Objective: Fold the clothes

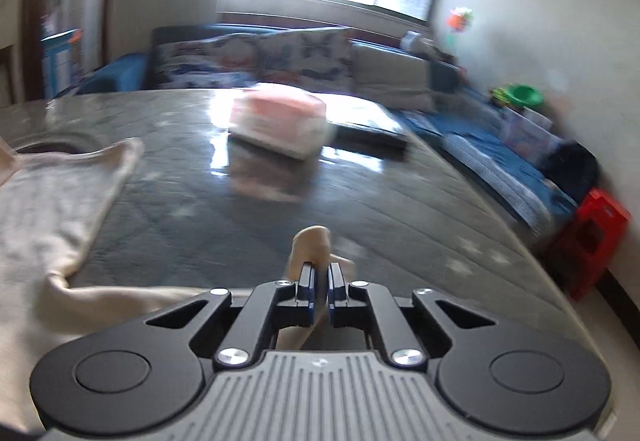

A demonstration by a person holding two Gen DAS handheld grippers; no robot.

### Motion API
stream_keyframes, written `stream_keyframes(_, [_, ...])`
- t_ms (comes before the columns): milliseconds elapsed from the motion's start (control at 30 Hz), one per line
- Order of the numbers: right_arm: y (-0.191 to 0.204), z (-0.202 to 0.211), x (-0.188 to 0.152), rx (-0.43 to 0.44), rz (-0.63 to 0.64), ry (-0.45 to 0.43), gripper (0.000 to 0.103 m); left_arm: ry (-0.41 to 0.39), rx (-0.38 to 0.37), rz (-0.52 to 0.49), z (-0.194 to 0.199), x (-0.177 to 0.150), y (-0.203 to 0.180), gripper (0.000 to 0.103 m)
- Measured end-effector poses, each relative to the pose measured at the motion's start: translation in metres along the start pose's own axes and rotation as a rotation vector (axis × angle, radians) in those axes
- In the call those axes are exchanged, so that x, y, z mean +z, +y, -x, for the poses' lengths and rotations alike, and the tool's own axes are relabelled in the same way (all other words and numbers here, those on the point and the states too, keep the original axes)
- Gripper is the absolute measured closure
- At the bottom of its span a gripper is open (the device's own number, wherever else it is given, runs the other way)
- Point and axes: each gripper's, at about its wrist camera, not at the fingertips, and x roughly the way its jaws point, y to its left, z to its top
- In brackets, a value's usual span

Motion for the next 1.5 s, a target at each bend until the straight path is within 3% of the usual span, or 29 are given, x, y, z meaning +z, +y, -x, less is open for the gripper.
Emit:
stream_keyframes(167, [-0.042, -0.002, -0.019, -0.07, -0.094, 0.075, 0.093, 0.009, 0.002, -0.013, -0.002, -0.002, 0.0, 0.021])
stream_keyframes(300, [-0.044, 0.009, -0.016, -0.086, -0.089, 0.029, 0.081, -0.009, -0.003, -0.023, 0.003, 0.004, -0.001, 0.021])
stream_keyframes(433, [-0.032, 0.016, -0.004, 0.014, -0.084, -0.022, 0.077, -0.029, 0.006, -0.02, 0.003, 0.014, 0.0, 0.022])
stream_keyframes(600, [-0.008, -0.002, -0.003, 0.141, -0.048, 0.033, 0.073, -0.041, 0.031, 0.008, -0.013, 0.039, 0.012, 0.028])
stream_keyframes(967, [-0.001, -0.007, -0.009, 0.148, -0.063, 0.055, 0.053, -0.041, 0.045, -0.005, -0.08, 0.09, 0.015, 0.05])
stream_keyframes(1300, [-0.004, -0.009, -0.009, 0.145, -0.068, 0.063, 0.047, -0.035, 0.043, 0.027, -0.119, 0.11, 0.019, 0.056])
stream_keyframes(1400, [-0.004, -0.009, -0.01, 0.143, -0.069, 0.062, 0.045, -0.047, 0.077, 0.006, -0.124, 0.111, 0.018, 0.065])
stream_keyframes(1500, [-0.005, -0.009, -0.01, 0.142, -0.072, 0.061, 0.042, -0.06, 0.114, -0.02, -0.124, 0.11, 0.018, 0.088])
